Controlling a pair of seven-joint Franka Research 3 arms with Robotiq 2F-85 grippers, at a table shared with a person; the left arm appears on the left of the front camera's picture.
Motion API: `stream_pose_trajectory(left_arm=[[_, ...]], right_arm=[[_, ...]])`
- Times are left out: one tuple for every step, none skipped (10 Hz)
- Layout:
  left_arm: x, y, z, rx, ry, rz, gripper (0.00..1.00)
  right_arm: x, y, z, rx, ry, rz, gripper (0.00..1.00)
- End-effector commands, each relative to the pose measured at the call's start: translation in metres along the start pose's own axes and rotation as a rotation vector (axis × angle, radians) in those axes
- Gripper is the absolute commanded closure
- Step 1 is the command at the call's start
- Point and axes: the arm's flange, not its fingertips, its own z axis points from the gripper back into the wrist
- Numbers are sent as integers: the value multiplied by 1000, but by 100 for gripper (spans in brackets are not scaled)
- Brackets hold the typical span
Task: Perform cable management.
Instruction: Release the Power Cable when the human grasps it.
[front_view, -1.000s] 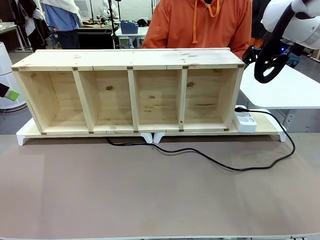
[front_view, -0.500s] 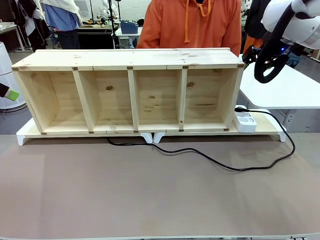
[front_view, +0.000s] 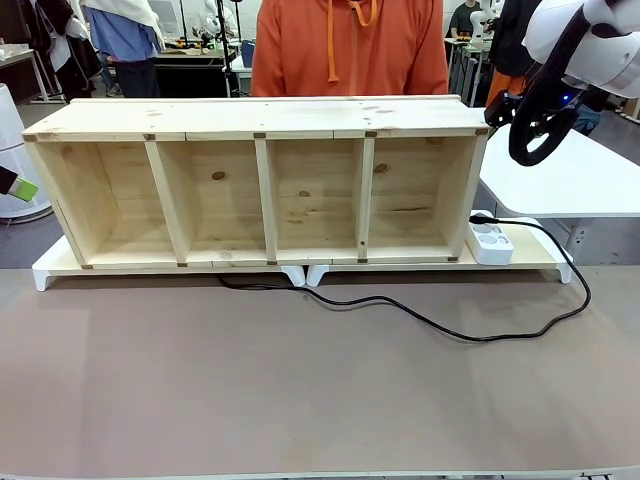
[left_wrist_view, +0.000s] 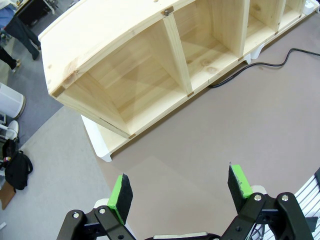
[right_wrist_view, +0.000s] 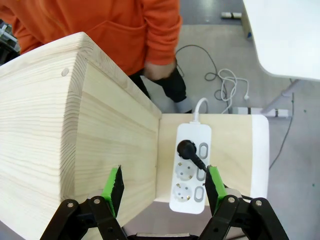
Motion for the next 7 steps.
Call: stream_pose_trajectory(left_arm=[[0,1,0,3,-2,3,0],[0,1,0,3,-2,3,0],[0,1,0,3,-2,3,0],[0,1,0,3,-2,3,0],[0,1,0,3,-2,3,0],[0,1,0,3,-2,3,0],[0,1,0,3,-2,3,0]], right_arm=[[0,-1,0,2,0,-5,16],[0,-1,0,2,0,-5,16],[0,-1,0,2,0,-5,16],[0,-1,0,2,0,-5,16],[0,-1,0,2,0,-5,16],[0,-1,0,2,0,-5,16],[0,-1,0,2,0,-5,16]])
